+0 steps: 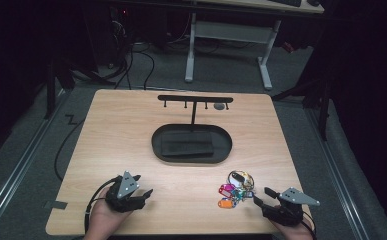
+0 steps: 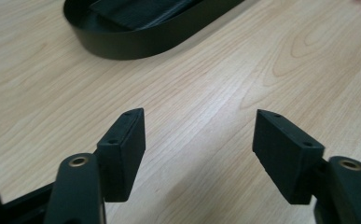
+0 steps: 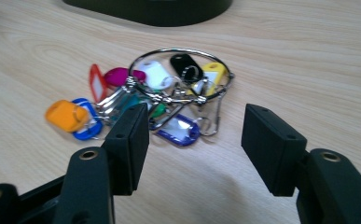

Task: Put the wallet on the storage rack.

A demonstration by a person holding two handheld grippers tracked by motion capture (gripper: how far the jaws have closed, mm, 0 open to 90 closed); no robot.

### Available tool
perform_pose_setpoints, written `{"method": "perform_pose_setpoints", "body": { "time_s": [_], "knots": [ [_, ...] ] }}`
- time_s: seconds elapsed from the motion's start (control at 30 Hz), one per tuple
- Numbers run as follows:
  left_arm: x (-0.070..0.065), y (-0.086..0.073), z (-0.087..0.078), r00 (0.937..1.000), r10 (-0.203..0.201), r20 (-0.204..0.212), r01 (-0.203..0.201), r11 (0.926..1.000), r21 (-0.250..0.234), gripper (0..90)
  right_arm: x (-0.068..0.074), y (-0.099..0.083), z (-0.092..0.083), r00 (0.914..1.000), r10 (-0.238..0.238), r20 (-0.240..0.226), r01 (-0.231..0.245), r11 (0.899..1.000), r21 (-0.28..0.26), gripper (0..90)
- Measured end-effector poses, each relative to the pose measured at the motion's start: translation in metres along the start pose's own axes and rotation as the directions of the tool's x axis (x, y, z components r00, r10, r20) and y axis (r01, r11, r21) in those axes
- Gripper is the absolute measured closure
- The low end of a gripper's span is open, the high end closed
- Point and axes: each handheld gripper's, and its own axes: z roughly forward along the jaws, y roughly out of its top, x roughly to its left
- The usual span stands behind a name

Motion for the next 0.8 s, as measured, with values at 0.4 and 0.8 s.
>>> {"method": "perform_pose_setpoints", "body": {
  "time_s": [0.4, 0.8],
  "knots": [
    [0.009, -0.008, -0.006, 0.9957, -0.076, 0.052, 0.079, 0.9956, -0.051, 33.3, 0.003, 0.010, 0.006, 0.9988, -0.007, 0.048, 0.006, 0.999, 0.032, 48.8],
    [0.005, -0.008, 0.001, 0.9968, -0.032, 0.073, 0.034, 0.9990, -0.028, 31.1, 0.007, 0.039, 0.016, 0.9932, -0.101, 0.060, 0.090, 0.984, 0.154, 45.7]
  ]
}}
